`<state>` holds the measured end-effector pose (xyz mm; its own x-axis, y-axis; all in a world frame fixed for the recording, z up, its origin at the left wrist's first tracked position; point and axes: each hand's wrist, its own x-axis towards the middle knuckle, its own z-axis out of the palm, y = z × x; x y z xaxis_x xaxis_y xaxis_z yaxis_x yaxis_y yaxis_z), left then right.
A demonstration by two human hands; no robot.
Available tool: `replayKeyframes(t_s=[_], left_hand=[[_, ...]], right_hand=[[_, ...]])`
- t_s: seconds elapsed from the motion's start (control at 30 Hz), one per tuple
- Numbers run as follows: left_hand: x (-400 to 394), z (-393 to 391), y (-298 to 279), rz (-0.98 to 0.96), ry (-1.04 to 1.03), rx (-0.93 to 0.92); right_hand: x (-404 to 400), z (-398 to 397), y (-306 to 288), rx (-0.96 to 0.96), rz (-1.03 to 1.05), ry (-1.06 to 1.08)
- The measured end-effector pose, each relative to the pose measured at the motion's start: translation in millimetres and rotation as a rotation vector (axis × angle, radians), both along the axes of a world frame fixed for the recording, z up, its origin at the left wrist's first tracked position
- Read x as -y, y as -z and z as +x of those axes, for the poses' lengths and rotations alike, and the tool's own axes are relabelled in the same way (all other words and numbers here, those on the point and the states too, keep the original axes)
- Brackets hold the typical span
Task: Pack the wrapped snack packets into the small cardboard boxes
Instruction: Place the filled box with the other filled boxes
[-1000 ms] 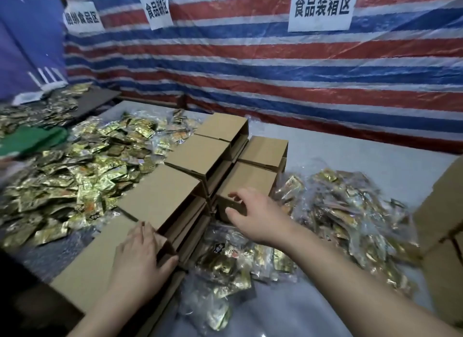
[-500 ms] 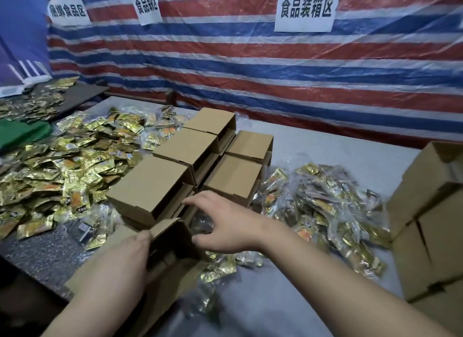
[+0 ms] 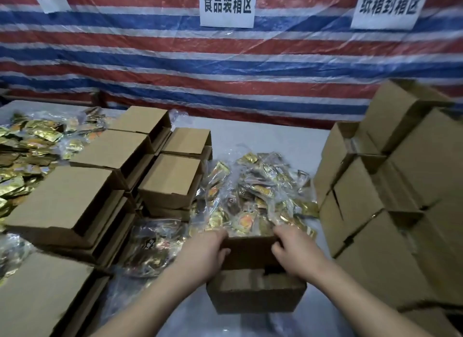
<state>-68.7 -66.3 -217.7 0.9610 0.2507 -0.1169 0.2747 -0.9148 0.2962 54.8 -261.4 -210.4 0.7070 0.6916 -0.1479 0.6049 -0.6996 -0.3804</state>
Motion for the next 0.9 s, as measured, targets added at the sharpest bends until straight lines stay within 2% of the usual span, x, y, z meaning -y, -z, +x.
replayKeyframes(t_s=[0.13,0.27,0.53,0.6,0.7,0.9], left_hand=[[22.2,6.9,59.8,-0.187,-0.061,-0.056],[42.2,10.0,99.9,-0.262,-0.079,-0.130],[54.4,28.9,109.3,-0.279,-0.007,-0.093],[54.7,51.9,103.0,-0.253,0.029,-0.017],[67.7,111.3,93.4,-0.160,0.222,0.024],[105.6,225.8,121.7,0.254,0.628,-0.227]], right_hand=[[36.5,-10.5,61.3,-0.104,-0.027,0.178],[48.0,-24.9,98.9,-0.184,-0.056,0.280],[77.2,-18.7,114.6,-0.293,-0.131,0.323],[81.9,-8.2,111.4,-0.308,-0.131,0.325],[84.1,14.0,106.7,-0.298,-0.088,0.389],[78.3,56.0,106.1,-0.278,-0.017,0.518]])
